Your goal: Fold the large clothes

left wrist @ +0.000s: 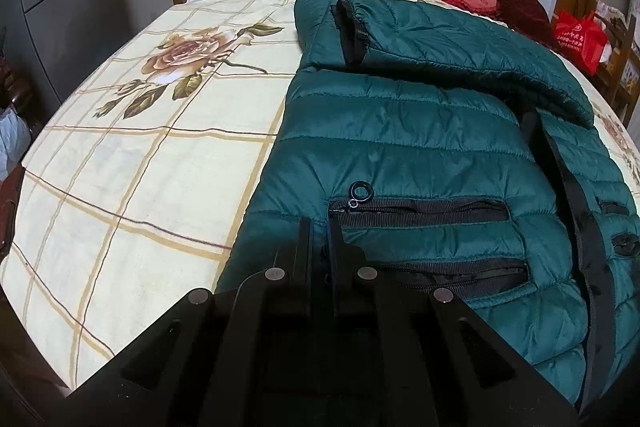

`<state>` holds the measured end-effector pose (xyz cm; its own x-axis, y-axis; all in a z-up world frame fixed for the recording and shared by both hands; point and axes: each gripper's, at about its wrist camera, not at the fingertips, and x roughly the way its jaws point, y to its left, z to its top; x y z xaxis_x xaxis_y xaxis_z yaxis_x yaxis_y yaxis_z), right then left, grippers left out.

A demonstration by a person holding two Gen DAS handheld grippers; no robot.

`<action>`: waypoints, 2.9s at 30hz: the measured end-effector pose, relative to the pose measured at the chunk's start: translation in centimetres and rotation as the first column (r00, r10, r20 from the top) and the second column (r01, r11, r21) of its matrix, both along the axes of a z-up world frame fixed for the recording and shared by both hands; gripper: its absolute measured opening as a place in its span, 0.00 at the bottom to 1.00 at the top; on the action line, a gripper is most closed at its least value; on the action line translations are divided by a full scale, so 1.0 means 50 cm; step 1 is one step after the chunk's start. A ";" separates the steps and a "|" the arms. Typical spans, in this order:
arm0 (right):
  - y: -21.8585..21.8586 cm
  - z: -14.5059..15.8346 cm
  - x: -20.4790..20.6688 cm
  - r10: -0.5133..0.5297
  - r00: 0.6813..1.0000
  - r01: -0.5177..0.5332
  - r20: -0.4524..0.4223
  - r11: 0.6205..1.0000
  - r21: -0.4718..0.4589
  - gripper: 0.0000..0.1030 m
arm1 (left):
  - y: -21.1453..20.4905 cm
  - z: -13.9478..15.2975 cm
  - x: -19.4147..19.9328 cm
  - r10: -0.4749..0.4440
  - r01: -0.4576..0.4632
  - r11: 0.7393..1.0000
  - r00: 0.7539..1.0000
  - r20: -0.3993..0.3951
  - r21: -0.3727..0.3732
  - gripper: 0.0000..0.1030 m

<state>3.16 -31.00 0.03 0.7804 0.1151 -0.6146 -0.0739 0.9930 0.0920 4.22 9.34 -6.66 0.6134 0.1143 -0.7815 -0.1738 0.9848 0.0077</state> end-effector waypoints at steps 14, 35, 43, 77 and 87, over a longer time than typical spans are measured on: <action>-0.028 0.004 -0.013 -0.042 0.999 0.042 0.011 0.999 -0.013 0.82 | 0.000 -0.002 -0.004 -0.006 0.006 1.000 1.000 0.012 0.009 0.06; -0.174 -0.094 -0.124 0.017 0.988 0.002 -0.152 0.992 0.124 0.82 | 0.128 0.046 -0.094 -0.044 0.049 0.991 0.998 0.041 -0.123 0.06; -0.144 -0.122 -0.110 0.157 0.968 -0.108 -0.197 0.965 0.238 0.82 | 0.158 0.002 -0.155 -0.077 0.073 0.982 0.997 -0.020 -0.174 0.06; -0.115 -0.134 -0.125 0.282 0.943 -0.206 -0.175 0.911 0.358 0.96 | 0.111 -0.006 -0.213 -0.175 0.180 0.927 0.984 0.046 -0.330 0.76; -0.108 -0.135 -0.131 0.327 0.933 -0.252 -0.151 0.893 0.372 0.96 | 0.093 -0.003 -0.187 -0.280 0.272 0.850 0.959 0.049 -0.451 0.86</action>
